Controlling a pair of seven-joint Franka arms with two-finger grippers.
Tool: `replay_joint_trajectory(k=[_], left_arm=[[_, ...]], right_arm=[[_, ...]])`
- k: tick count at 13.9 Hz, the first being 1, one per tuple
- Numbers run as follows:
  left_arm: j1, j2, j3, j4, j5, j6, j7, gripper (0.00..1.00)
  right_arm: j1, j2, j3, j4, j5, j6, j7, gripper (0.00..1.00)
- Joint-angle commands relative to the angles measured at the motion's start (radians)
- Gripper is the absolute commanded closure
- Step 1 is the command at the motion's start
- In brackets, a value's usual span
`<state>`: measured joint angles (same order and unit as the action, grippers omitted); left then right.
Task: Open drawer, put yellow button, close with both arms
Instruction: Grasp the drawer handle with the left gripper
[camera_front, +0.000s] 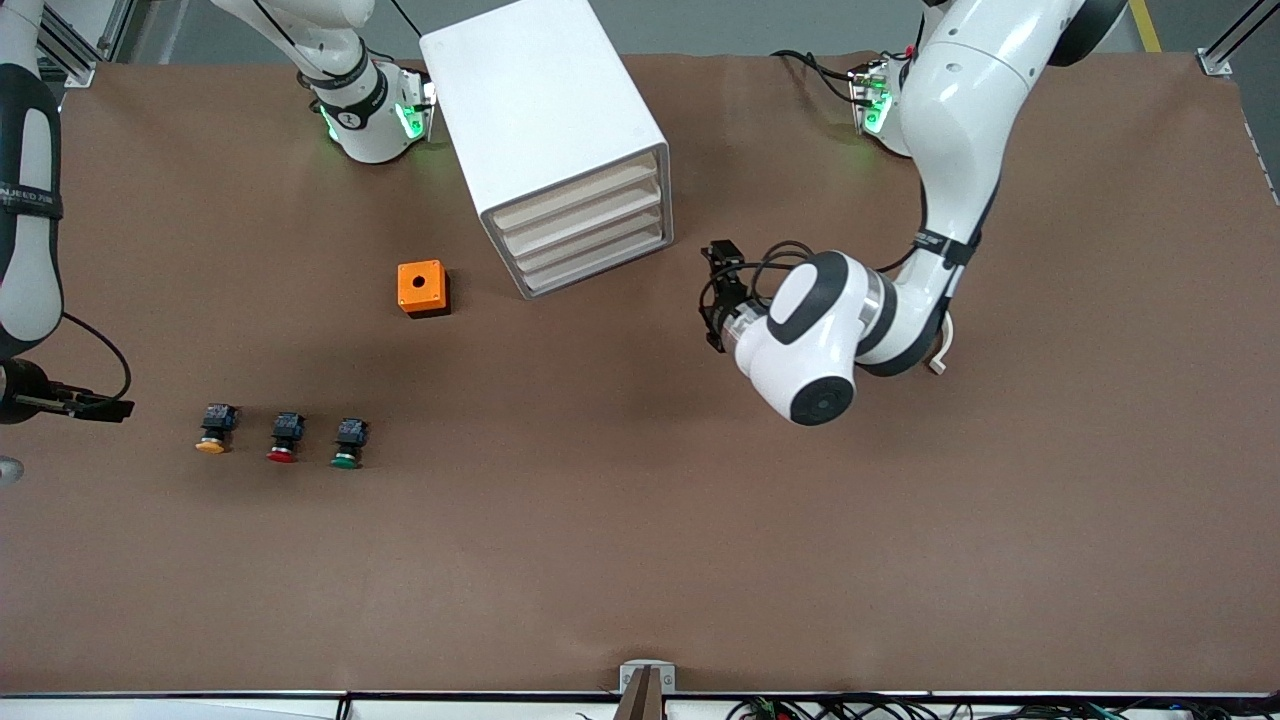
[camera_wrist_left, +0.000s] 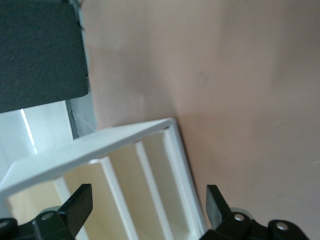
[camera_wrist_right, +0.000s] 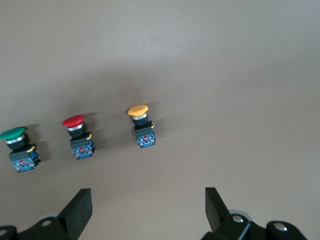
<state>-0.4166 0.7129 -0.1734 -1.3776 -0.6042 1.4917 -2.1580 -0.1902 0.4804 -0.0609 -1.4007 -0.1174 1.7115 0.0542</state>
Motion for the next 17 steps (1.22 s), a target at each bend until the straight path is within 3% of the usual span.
replay_joint_trajectory(k=[1,3,10,13,17], left_arm=[[-0.008,0.039,0.006,0.028,-0.139,-0.004,-0.055,0.0],[-0.024,0.057,0.008,0.026,-0.23,-0.004,-0.135,0.0],[-0.093,0.06,0.006,0.023,-0.279,-0.001,-0.294,0.0],[-0.122,0.057,0.005,0.029,-0.282,0.011,-0.313,0.0],[-0.153,0.057,0.005,0.031,-0.327,0.078,-0.313,0.0]], right_arm=[[-0.014,-0.005,0.013,-0.008,-0.013,0.008,0.003,0.0],[-0.014,-0.011,0.013,-0.006,-0.013,0.008,0.0,0.0],[-0.014,-0.011,0.015,-0.024,-0.01,0.013,-0.022,0.0],[-0.046,-0.035,0.016,-0.133,-0.001,0.107,-0.18,0.0],[-0.049,-0.048,0.016,-0.26,-0.001,0.256,-0.191,0.0]])
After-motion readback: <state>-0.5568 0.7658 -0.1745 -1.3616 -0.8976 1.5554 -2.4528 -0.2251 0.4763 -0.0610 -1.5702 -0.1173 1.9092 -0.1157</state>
